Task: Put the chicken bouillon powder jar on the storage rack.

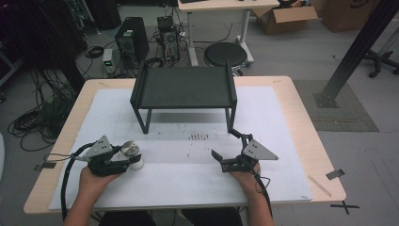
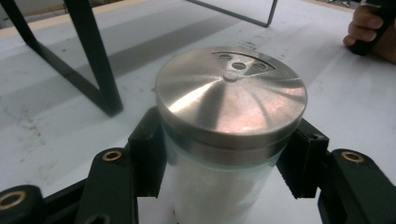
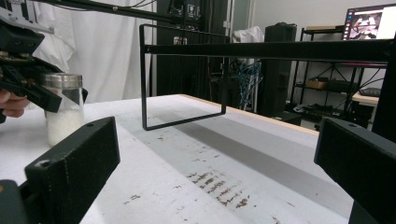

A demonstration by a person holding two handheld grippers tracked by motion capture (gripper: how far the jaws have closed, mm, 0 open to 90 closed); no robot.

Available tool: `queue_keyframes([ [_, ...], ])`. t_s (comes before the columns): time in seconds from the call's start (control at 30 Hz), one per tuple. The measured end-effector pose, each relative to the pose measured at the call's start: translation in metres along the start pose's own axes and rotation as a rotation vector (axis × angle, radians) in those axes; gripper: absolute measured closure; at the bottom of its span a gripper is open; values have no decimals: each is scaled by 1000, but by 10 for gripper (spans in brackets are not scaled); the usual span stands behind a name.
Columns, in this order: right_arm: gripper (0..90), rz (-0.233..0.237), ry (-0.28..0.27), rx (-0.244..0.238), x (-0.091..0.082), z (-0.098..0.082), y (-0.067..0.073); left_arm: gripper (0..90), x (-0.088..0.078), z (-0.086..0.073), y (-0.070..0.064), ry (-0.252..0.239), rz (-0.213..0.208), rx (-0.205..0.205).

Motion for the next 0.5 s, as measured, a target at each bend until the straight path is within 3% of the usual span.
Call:
queue_keyframes([
  [0.5,0,0,-1,-2,0,0,0,431,-5,53,-23,-8,-72,18],
])
Point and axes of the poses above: each handheld gripper's, and its own axes: x roughly forward along the jaws, z roughly out of its top, y roughly to its left, the point moved 7 cm from there along x, roughly forward along the jaws, and after that the axes turned 2 degrees about -y, right-handed, at the moved point
